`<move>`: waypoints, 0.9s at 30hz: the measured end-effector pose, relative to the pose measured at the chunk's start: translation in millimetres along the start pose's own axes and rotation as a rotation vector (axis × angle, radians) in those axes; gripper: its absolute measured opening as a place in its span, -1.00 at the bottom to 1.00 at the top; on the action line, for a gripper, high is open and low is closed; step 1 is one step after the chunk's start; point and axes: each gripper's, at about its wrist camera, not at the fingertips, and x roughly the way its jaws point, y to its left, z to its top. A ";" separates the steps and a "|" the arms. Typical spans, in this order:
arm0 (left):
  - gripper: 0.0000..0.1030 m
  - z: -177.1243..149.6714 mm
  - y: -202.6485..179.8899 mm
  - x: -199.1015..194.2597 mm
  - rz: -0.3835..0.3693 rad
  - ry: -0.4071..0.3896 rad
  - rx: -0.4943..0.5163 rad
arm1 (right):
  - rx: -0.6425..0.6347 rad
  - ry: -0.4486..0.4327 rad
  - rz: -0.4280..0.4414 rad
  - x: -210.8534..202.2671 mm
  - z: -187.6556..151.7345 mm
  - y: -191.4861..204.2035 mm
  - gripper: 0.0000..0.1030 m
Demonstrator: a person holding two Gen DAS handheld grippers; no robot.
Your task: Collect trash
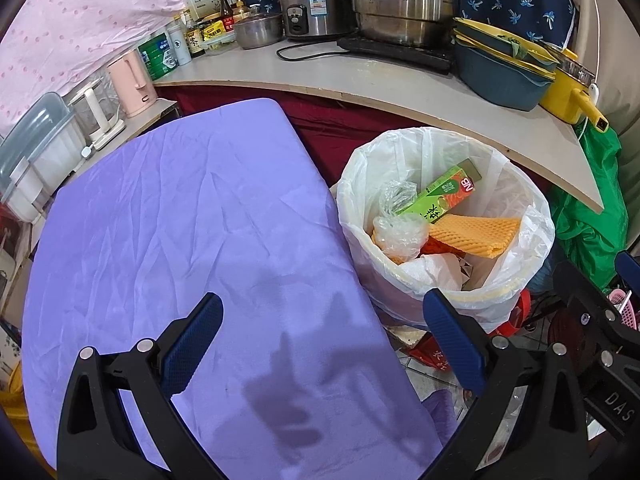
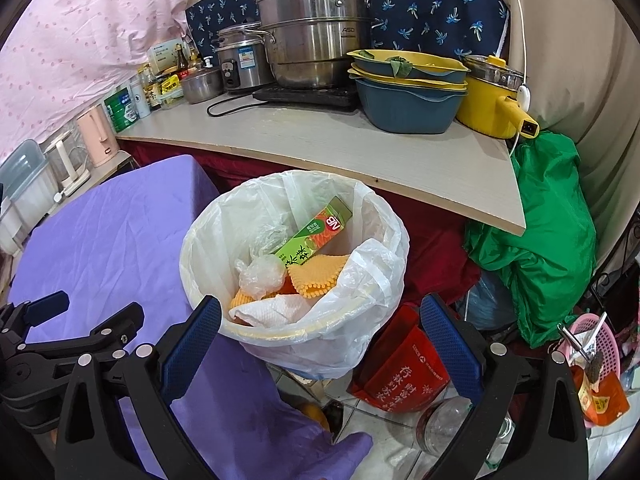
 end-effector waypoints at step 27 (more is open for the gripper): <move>0.86 -0.2 0.9 -0.7 0.005 -0.002 0.003 | 0.003 0.003 -0.001 2.7 0.6 1.5 0.87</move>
